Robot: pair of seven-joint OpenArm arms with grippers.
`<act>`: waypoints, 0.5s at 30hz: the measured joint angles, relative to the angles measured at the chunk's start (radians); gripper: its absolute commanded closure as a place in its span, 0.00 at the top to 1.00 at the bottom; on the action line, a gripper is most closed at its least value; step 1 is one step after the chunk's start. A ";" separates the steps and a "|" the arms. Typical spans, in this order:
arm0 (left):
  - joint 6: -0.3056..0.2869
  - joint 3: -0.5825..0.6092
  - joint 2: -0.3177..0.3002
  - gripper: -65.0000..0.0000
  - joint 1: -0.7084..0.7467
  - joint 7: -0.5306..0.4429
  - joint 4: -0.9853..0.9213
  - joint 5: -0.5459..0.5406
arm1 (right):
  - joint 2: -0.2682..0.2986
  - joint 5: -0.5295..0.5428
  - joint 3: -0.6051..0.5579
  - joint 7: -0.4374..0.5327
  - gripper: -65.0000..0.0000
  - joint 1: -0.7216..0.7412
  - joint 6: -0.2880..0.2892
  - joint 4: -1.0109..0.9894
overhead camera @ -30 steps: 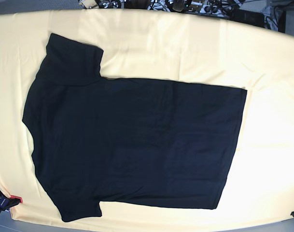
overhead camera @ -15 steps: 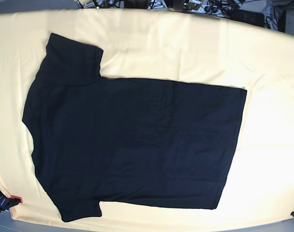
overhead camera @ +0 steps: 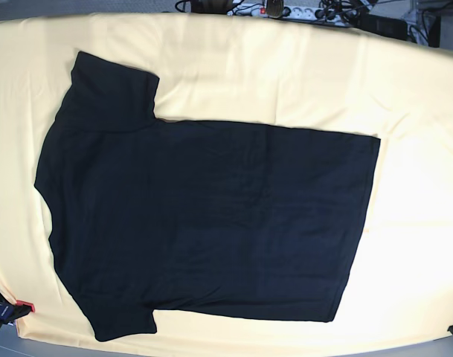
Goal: Fold the T-shirt properly
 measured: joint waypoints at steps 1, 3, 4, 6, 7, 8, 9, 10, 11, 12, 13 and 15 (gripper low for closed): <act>0.014 0.001 -0.028 0.00 0.041 0.009 0.063 -0.003 | 0.013 -0.002 0.000 -0.006 0.00 -0.042 -0.010 0.060; 0.051 0.003 -0.091 0.00 0.122 0.014 0.198 0.001 | 0.042 -0.003 -0.002 -0.004 0.00 -0.116 -0.042 0.189; 0.077 0.005 -0.129 0.00 0.159 0.021 0.268 -0.002 | 0.061 0.002 -0.003 -0.002 0.00 -0.146 -0.059 0.255; 0.118 -0.010 -0.200 0.00 0.221 0.029 0.409 0.025 | 0.101 -0.033 0.000 -0.004 0.00 -0.198 -0.108 0.383; 0.138 -0.027 -0.237 0.00 0.250 0.032 0.480 0.056 | 0.122 -0.069 0.001 -0.022 0.00 -0.222 -0.137 0.443; 0.151 -0.049 -0.266 0.00 0.279 0.035 0.548 0.074 | 0.142 -0.097 0.004 -0.052 0.00 -0.248 -0.169 0.498; 0.170 -0.078 -0.290 0.00 0.309 0.032 0.614 0.104 | 0.161 -0.128 0.003 -0.074 0.00 -0.274 -0.204 0.548; 0.183 -0.108 -0.311 0.00 0.337 0.034 0.678 0.124 | 0.180 -0.151 0.004 -0.099 0.00 -0.299 -0.233 0.596; 0.181 -0.143 -0.329 0.00 0.364 0.034 0.740 0.130 | 0.200 -0.175 0.003 -0.108 0.00 -0.319 -0.260 0.644; 0.176 -0.179 -0.346 0.00 0.392 0.039 0.801 0.139 | 0.219 -0.192 0.003 -0.108 0.00 -0.338 -0.284 0.688; 0.172 -0.219 -0.358 0.00 0.418 0.053 0.858 0.142 | 0.239 -0.224 0.003 -0.108 0.00 -0.356 -0.315 0.728; 0.169 -0.307 -0.379 0.00 0.457 0.064 0.954 0.141 | 0.277 -0.282 0.003 -0.113 0.00 -0.381 -0.378 0.803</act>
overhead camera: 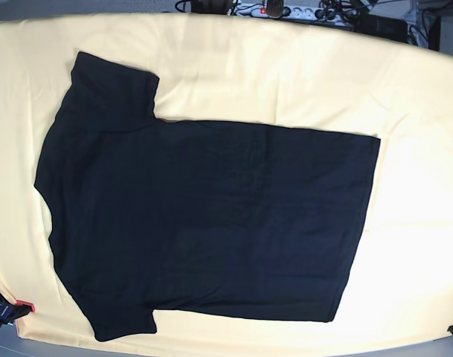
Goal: Fold the T-shirt properly
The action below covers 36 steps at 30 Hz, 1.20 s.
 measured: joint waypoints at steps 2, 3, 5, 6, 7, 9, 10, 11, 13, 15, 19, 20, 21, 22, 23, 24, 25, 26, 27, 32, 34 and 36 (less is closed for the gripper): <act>0.003 -0.089 -0.013 0.00 0.011 -0.005 0.084 0.001 | 0.035 -0.064 0.000 -0.034 0.00 -0.009 -0.065 0.064; 0.003 -0.133 -0.013 0.00 0.009 -0.011 0.113 0.001 | 0.047 -0.099 0.000 -0.045 0.00 -0.008 -0.091 0.089; -0.012 -0.214 -0.014 0.00 0.007 -0.025 0.138 0.001 | 0.069 -0.178 0.001 -0.048 0.00 -0.008 -0.137 0.131; -0.025 -0.248 -0.012 0.00 0.007 -0.018 0.135 0.001 | 0.073 -0.206 0.008 -0.048 0.00 -0.008 -0.148 0.148; -0.036 -0.278 -0.013 0.00 0.010 -0.019 0.132 -0.006 | 0.075 -0.219 0.017 -0.045 0.00 -0.007 -0.154 0.159; -0.053 -0.336 -0.013 0.00 0.009 -0.026 0.131 -0.052 | 0.075 -0.241 0.043 -0.029 0.00 0.006 -0.172 0.173; -0.076 -0.361 -0.020 0.00 -0.005 -0.026 0.131 -0.070 | 0.075 -0.242 0.062 -0.019 0.00 0.028 -0.175 0.173; -0.101 -0.381 -0.033 0.00 -0.027 -0.024 0.130 -0.075 | 0.076 -0.241 0.082 0.010 0.00 0.058 -0.172 0.173; -0.132 -0.401 -0.061 0.00 -0.088 -0.028 0.130 -0.090 | 0.076 -0.237 0.117 0.084 0.00 0.130 -0.140 0.173; -0.164 -0.403 -0.098 0.00 -0.140 -0.053 0.120 -0.088 | 0.079 -0.150 0.130 0.130 0.00 0.203 -0.043 0.173; -0.302 -0.401 -0.146 0.00 -0.259 -0.159 -0.007 -0.050 | 0.059 0.062 0.124 0.132 0.00 0.327 0.109 0.173; -0.329 -0.401 -0.154 0.00 -0.294 -0.196 -0.051 -0.033 | 0.052 0.071 0.124 0.138 0.00 0.359 0.119 0.173; -0.365 -0.401 -0.167 0.00 -0.332 -0.235 -0.097 -0.026 | 0.048 0.085 0.125 0.151 0.00 0.385 0.123 0.173; -0.413 -0.398 -0.182 0.05 -0.372 -0.282 -0.141 -0.024 | 0.047 0.087 0.126 0.156 0.00 0.400 0.130 0.173; -0.463 -0.394 -0.199 0.18 -0.410 -0.328 -0.181 -0.022 | 0.043 0.105 0.126 0.154 0.00 0.408 0.145 0.173; -0.507 -0.389 -0.215 0.32 -0.445 -0.359 -0.221 -0.024 | 0.034 0.109 0.126 0.151 0.00 0.410 0.160 0.173; -0.544 -0.383 -0.228 0.46 -0.480 -0.387 -0.259 -0.020 | 0.019 0.111 0.125 0.153 0.00 0.407 0.169 0.173; -0.569 -0.376 -0.238 0.56 -0.513 -0.402 -0.296 -0.022 | 0.008 0.111 0.124 0.159 0.00 0.407 0.174 0.173; -0.588 -0.365 -0.249 0.62 -0.546 -0.419 -0.330 -0.019 | -0.003 0.110 0.124 0.159 0.00 0.408 0.185 0.173; -0.632 -0.216 -0.322 0.63 -0.738 -0.477 -0.440 0.019 | -0.060 0.174 0.126 0.158 0.00 0.409 0.208 0.173; -0.624 -0.117 -0.345 0.63 -0.819 -0.476 -0.478 0.071 | -0.083 0.185 0.125 0.159 0.00 0.409 0.235 0.173; -0.577 -0.018 -0.362 0.63 -0.896 -0.500 -0.507 0.087 | -0.105 0.184 0.125 0.162 0.00 0.409 0.245 0.173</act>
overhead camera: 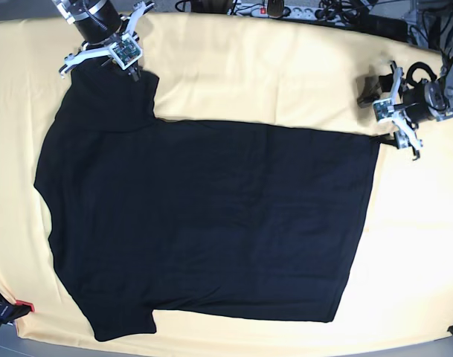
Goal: Fold the T-shirt properly
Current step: 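Move both grippers to the shirt's shoulder and hem corners and grasp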
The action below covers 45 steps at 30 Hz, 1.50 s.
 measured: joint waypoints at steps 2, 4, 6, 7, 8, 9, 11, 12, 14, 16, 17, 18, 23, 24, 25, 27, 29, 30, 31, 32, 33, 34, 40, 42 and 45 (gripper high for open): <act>0.029 0.090 -0.002 0.63 -0.091 -0.011 -0.029 0.029 | -0.013 0.003 0.000 0.000 0.00 -0.001 0.003 0.000; 0.037 0.173 -0.003 0.63 -0.171 -0.019 -0.056 0.056 | -0.011 0.003 0.000 0.000 0.00 -0.001 0.002 -0.001; 0.077 0.253 -0.003 0.63 -0.240 -0.042 -0.087 0.063 | -0.011 0.003 0.000 0.001 0.00 0.000 -0.002 -0.002; 0.096 0.292 -0.003 0.63 -0.274 -0.051 -0.101 0.069 | -0.011 0.002 0.000 0.001 0.00 0.000 -0.003 -0.002; 0.108 0.330 -0.003 0.63 -0.311 -0.056 -0.116 0.078 | -0.011 0.002 0.000 0.000 0.00 -0.001 -0.004 -0.002; 0.114 0.361 -0.001 0.63 -0.344 -0.055 -0.129 0.080 | -0.011 0.002 0.000 0.000 0.00 0.000 -0.004 -0.002; 0.123 0.409 0.004 0.63 -0.401 -0.053 -0.150 0.087 | -0.011 0.002 0.000 0.000 0.00 0.000 -0.001 -0.002; 0.122 0.426 0.006 0.61 -0.418 -0.051 -0.153 0.090 | -0.011 -0.006 0.000 -0.008 0.00 0.000 0.000 -0.002; 0.121 0.448 0.008 0.54 -0.442 -0.043 -0.154 0.097 | -0.011 -0.014 0.000 -0.031 0.01 0.000 0.000 -0.002; 0.111 0.451 0.015 0.35 -0.456 -0.028 -0.156 0.105 | -0.011 -0.047 0.000 -0.048 0.24 0.000 0.022 -0.002; 0.111 0.455 0.018 0.23 -0.461 -0.019 -0.156 0.106 | -0.010 -0.072 0.000 -0.060 0.36 0.000 0.046 -0.002; 0.110 0.456 0.020 0.12 -0.467 -0.011 -0.159 0.100 | -0.008 -0.082 0.000 -0.066 0.46 -0.001 0.067 -0.002; 0.105 0.456 0.020 0.00 -0.470 -0.003 -0.160 0.105 | -0.003 -0.092 0.000 -0.052 0.54 -0.003 0.095 -0.026; 0.105 0.456 0.020 0.00 -0.470 0.000 -0.160 0.105 | -0.003 -0.108 0.000 -0.053 0.54 0.000 0.090 -0.047; 0.105 0.456 0.020 0.00 -0.470 0.001 -0.160 0.105 | -0.003 -0.127 0.000 -0.053 0.54 0.003 0.087 -0.069; 0.105 0.456 0.020 0.00 -0.470 0.003 -0.160 0.105 | -0.002 -0.166 0.000 -0.057 0.54 0.016 0.082 -0.115; 0.105 0.456 0.020 0.00 -0.470 0.004 -0.160 0.104 | -0.003 -0.183 0.001 -0.047 0.54 0.031 0.079 -0.158; 0.105 0.456 0.020 0.00 -0.470 0.004 -0.160 0.104 | -0.003 -0.191 0.001 -0.041 0.53 0.037 0.075 -0.170; 0.105 0.456 0.020 0.00 -0.470 0.004 -0.160 0.104 | -0.003 -0.188 0.001 -0.040 0.52 0.047 0.070 -0.185; 0.105 0.456 0.020 0.00 -0.470 0.004 -0.160 0.104 | -0.003 -0.188 0.001 -0.031 0.48 0.059 0.051 -0.198; 0.105 0.456 0.020 0.00 -0.470 0.004 -0.160 0.104 | -0.003 -0.187 0.001 -0.031 0.41 0.069 0.038 -0.206; 0.105 0.456 0.020 0.00 -0.470 0.004 -0.160 0.104 | -0.003 -0.189 0.001 -0.039 0.33 0.079 0.021 -0.210; 0.105 0.456 0.019 0.00 -0.470 0.019 -0.161 0.058 | 0.003 -0.313 0.000 -0.089 0.00 0.122 -0.142 -0.216; 0.105 0.456 0.019 0.00 -0.470 0.019 -0.161 0.058 | 0.030 -0.313 0.000 -0.126 0.00 0.129 -0.167 -0.211; 0.030 0.456 0.004 0.00 -0.470 0.027 -0.141 0.042 | 0.077 -0.315 -0.001 -0.202 0.00 0.119 -0.162 -0.174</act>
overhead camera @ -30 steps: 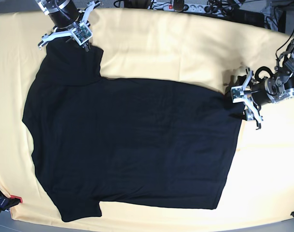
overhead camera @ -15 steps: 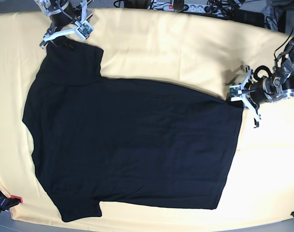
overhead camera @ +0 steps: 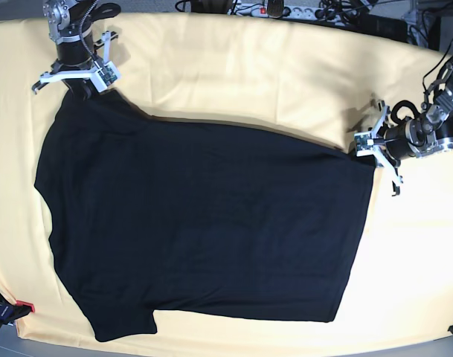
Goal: Fold the T-shirt properly
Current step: 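Move both grippers to the shirt's shoulder and hem corners and grasp, then lift the grasped edge and pull it taut between both grippers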
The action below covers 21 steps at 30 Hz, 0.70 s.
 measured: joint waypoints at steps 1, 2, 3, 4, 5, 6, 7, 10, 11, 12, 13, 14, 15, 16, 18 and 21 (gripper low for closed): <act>-0.035 0.001 -0.013 0.00 -0.001 0.000 0.016 -0.019 | 0.016 -0.002 0.000 -0.013 0.00 -0.010 0.001 0.015; -0.084 0.001 -0.028 0.00 -0.001 0.002 0.032 -0.043 | 0.031 -0.002 0.001 -0.023 0.00 -0.027 -0.003 0.029; -0.130 0.001 -0.046 0.00 0.003 -0.001 0.050 -0.055 | 0.042 -0.003 0.001 -0.032 0.00 -0.049 -0.001 0.043; -0.153 0.001 -0.062 0.00 0.010 0.002 0.067 -0.066 | 0.048 -0.001 0.000 -0.047 0.00 -0.077 0.000 0.058; -0.166 0.002 -0.075 0.00 0.013 0.000 0.078 -0.071 | 0.050 0.002 0.000 -0.063 0.00 -0.105 0.003 0.074; -0.167 0.006 -0.087 0.00 0.013 0.002 0.087 -0.075 | 0.051 0.002 0.000 -0.075 0.00 -0.133 0.005 0.090; -0.171 0.006 -0.097 0.00 0.013 0.003 0.096 -0.091 | 0.051 0.002 0.000 -0.076 0.00 -0.162 0.003 0.108; -0.166 0.006 -0.145 0.00 0.013 0.001 0.128 -0.155 | 0.053 0.000 0.000 -0.087 0.00 -0.241 0.001 0.170; -0.167 0.006 -0.160 0.00 0.013 0.002 0.138 -0.166 | 0.053 -0.002 0.000 -0.090 0.00 -0.264 -0.003 0.179; -0.166 0.006 -0.174 0.00 0.013 0.006 0.151 -0.183 | 0.053 -0.006 0.000 -0.093 0.00 -0.288 -0.002 0.178; -0.166 0.006 -0.188 0.00 0.014 0.007 0.164 -0.204 | 0.053 -0.011 0.000 -0.101 0.00 -0.315 0.000 0.177; -0.168 0.006 -0.204 0.00 0.015 0.010 0.182 -0.229 | 0.053 -0.031 0.000 -0.102 0.00 -0.347 0.000 0.177; -0.167 0.006 -0.221 0.00 0.017 0.010 0.202 -0.253 | 0.053 -0.050 0.000 -0.103 0.00 -0.376 0.000 0.177; -0.166 0.006 -0.241 0.00 0.025 0.006 0.224 -0.271 | 0.053 -0.061 0.000 -0.107 0.00 -0.401 0.000 0.177; -0.166 0.005 -0.283 0.00 0.051 0.010 0.275 -0.280 | 0.054 -0.080 0.000 -0.107 0.00 -0.443 -0.001 0.177; -0.166 0.005 -0.340 0.00 0.115 0.037 0.362 -0.280 | 0.056 -0.102 0.001 -0.113 0.00 -0.489 0.000 0.177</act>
